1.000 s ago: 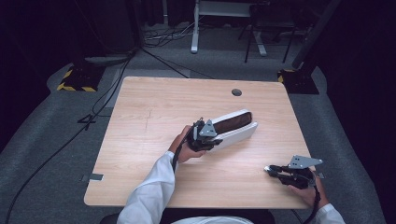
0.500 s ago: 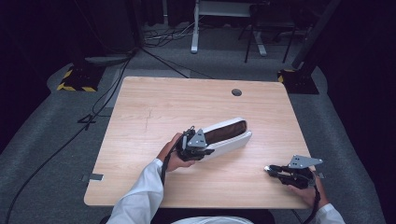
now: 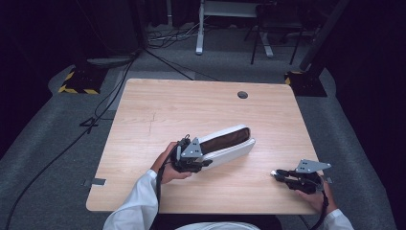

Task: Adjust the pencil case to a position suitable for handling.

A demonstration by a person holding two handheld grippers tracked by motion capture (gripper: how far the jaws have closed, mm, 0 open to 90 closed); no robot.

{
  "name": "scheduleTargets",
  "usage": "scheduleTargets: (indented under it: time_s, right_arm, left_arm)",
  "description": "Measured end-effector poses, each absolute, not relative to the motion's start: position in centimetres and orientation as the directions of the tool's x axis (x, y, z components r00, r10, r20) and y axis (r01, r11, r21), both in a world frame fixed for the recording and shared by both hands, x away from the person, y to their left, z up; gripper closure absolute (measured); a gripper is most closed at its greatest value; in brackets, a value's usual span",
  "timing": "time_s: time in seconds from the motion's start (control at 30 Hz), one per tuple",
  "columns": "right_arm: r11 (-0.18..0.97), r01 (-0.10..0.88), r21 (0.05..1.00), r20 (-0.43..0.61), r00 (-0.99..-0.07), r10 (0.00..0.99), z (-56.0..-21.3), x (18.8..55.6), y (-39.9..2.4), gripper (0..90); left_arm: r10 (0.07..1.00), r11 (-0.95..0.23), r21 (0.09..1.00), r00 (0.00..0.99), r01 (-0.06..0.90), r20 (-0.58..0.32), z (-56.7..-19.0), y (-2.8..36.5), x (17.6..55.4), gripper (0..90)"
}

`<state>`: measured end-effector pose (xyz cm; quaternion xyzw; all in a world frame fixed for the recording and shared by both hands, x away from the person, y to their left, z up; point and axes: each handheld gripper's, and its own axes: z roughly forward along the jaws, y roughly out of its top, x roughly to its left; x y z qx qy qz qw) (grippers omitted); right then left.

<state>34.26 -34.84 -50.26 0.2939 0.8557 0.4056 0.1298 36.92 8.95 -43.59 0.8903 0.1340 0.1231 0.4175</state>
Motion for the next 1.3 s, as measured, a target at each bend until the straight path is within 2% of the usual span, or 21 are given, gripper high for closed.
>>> scheduleTargets:
  time_s: [0.2, 0.37, 0.43, 0.67, 0.83, 0.97, 1.17, 1.3]
  right_arm:
    - [0.499, 0.397, 0.770, 0.016, -0.794, 0.608, -50.3, 34.3, -34.9, 73.5]
    - [0.498, 0.399, 0.770, 0.016, -0.792, 0.611, -50.3, 34.3, -34.8, 73.5]
    - [0.497, 0.400, 0.770, 0.015, -0.790, 0.613, -50.3, 34.3, -34.8, 73.5]
    - [0.490, 0.409, 0.770, 0.022, -0.784, 0.620, -50.2, 34.3, -34.8, 73.5]
    - [0.490, 0.412, 0.768, 0.023, -0.783, 0.622, -50.2, 34.4, -34.9, 73.6]
    - [0.489, 0.415, 0.768, 0.023, -0.780, 0.625, -50.2, 34.4, -34.9, 73.6]
    - [0.490, 0.410, 0.769, 0.020, -0.782, 0.622, -50.2, 34.4, -34.9, 73.6]
    - [0.478, 0.411, 0.776, 0.029, -0.781, 0.624, -50.2, 34.4, -35.0, 73.6]
  left_arm:
    - [0.420, -0.593, 0.785, 0.901, 0.179, 0.111, -43.4, 10.5, 35.9, 42.4]
    - [0.464, -0.580, 0.787, 0.879, 0.209, 0.107, -43.7, 12.5, 34.6, 38.1]
    - [0.476, -0.580, 0.785, 0.873, 0.219, 0.108, -43.9, 12.9, 34.4, 32.9]
    - [0.549, -0.608, 0.728, 0.831, 0.318, 0.095, -46.2, 15.4, 33.4, 24.3]
    - [0.568, -0.623, 0.691, 0.819, 0.365, 0.079, -48.1, 16.6, 33.1, 16.9]
    - [0.583, -0.643, 0.651, 0.809, 0.402, 0.077, -49.7, 17.3, 33.0, 16.9]
    - [0.624, -0.558, 0.692, 0.781, 0.459, -0.014, -50.4, 18.8, 33.3, 16.0]
    - [0.627, -0.557, 0.691, 0.779, 0.460, -0.013, -50.5, 19.1, 33.4, 15.8]
